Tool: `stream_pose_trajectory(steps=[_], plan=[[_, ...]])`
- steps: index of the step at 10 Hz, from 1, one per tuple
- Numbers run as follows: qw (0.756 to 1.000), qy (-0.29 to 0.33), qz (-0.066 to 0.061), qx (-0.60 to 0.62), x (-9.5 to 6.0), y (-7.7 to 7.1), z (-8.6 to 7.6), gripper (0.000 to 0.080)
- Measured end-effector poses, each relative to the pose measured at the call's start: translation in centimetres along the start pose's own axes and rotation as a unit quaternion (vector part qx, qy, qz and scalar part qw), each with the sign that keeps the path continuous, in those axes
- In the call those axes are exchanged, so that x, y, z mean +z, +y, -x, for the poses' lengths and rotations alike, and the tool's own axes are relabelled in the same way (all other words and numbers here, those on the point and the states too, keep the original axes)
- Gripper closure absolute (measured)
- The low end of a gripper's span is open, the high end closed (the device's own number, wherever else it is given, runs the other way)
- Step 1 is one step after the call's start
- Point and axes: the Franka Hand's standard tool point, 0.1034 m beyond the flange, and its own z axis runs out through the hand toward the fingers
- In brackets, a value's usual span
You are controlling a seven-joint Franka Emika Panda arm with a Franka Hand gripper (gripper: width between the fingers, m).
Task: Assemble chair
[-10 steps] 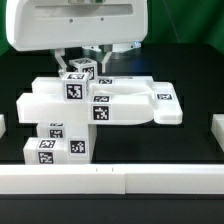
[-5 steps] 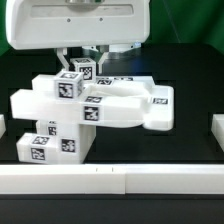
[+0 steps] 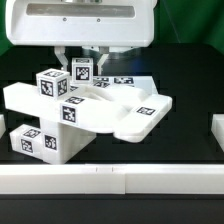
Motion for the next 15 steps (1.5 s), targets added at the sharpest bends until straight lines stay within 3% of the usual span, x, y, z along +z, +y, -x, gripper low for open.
stream_pose_trajectory(steps=[2, 4, 5, 6, 7, 13, 14, 15], plan=[[0.999, 0.000, 0.000, 0.047, 0.00, -0.02, 0.00, 0.0528], [0.998, -0.001, 0.001, 0.066, 0.06, -0.01, 0.03, 0.0283], [0.998, -0.001, 0.001, 0.066, 0.07, -0.01, 0.03, 0.0283], [0.998, -0.001, 0.001, 0.066, 0.08, 0.00, 0.03, 0.0178], [0.998, -0.001, 0.002, 0.057, 0.16, 0.02, 0.07, 0.0158], [0.998, 0.003, 0.001, 0.057, -0.15, 0.08, -0.35, 0.0151], [0.998, 0.002, 0.001, 0.067, -0.13, 0.04, -0.33, 0.0269], [0.995, 0.002, 0.001, 0.097, -0.12, 0.00, -0.33, 0.0269]])
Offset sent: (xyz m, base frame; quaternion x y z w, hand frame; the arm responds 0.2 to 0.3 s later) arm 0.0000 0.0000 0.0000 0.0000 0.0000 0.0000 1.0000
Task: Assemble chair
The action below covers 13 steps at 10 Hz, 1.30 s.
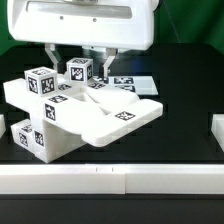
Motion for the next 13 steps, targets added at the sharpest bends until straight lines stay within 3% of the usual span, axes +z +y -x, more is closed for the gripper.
stream_pose_trajectory(steps=[1, 2, 7, 13], plan=[[1.000, 0.000, 0.000, 0.023, 0.01, -0.02, 0.01, 0.0452], [1.000, 0.000, 0.000, 0.017, -0.01, 0.00, -0.01, 0.0531], [0.999, 0.001, -0.001, 0.039, 0.00, 0.11, -0.01, 0.0531], [0.968, -0.002, -0.015, 0.249, 0.04, -0.21, 0.04, 0.0528]])
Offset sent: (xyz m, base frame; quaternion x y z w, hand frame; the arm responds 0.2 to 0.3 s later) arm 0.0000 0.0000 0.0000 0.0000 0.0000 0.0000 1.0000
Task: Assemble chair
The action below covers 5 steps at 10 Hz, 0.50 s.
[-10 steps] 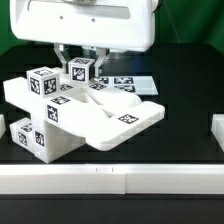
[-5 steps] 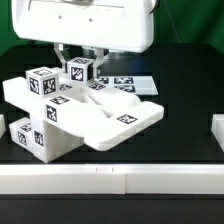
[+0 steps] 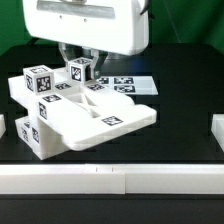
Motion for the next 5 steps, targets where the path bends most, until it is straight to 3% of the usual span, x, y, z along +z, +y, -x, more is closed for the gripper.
stream_pose_trajectory(steps=[2, 3, 4, 5], plan=[[1.000, 0.000, 0.000, 0.019, 0.03, -0.04, 0.05, 0.0528], [1.000, 0.000, 0.000, 0.018, 0.04, -0.05, 0.06, 0.0348], [1.000, 0.000, 0.000, 0.018, 0.04, -0.05, 0.06, 0.0223], [1.000, -0.001, 0.000, 0.018, 0.04, -0.05, 0.07, 0.0223]])
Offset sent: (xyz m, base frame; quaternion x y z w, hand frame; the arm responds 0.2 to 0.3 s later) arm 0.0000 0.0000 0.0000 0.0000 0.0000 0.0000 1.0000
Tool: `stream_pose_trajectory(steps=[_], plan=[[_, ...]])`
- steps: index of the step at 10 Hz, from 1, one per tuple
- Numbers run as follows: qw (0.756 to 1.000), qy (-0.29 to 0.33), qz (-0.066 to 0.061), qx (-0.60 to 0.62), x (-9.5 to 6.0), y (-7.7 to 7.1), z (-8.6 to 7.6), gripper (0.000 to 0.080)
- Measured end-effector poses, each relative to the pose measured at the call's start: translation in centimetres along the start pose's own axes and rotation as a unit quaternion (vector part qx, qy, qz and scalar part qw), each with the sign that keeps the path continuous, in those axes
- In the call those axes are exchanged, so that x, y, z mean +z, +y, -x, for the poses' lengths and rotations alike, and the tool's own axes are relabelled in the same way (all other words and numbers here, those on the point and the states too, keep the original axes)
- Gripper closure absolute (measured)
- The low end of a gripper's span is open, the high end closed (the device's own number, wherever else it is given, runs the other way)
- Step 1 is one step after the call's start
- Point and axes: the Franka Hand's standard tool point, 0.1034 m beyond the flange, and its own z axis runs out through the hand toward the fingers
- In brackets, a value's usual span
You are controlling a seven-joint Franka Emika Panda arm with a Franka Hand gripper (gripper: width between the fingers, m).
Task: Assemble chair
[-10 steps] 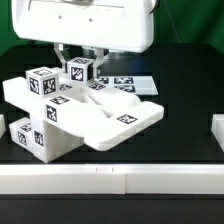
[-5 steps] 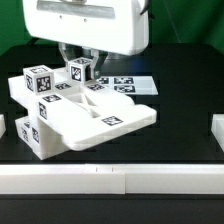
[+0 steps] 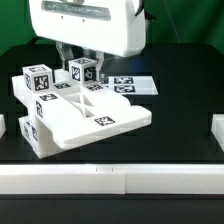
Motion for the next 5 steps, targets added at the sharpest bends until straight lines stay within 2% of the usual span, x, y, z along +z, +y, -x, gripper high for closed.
stream_pose_trajectory(steps=[1, 5], plan=[[1.000, 0.000, 0.000, 0.000, 0.00, 0.00, 0.00, 0.0165], [1.000, 0.000, 0.000, 0.000, 0.01, 0.00, 0.01, 0.0151]])
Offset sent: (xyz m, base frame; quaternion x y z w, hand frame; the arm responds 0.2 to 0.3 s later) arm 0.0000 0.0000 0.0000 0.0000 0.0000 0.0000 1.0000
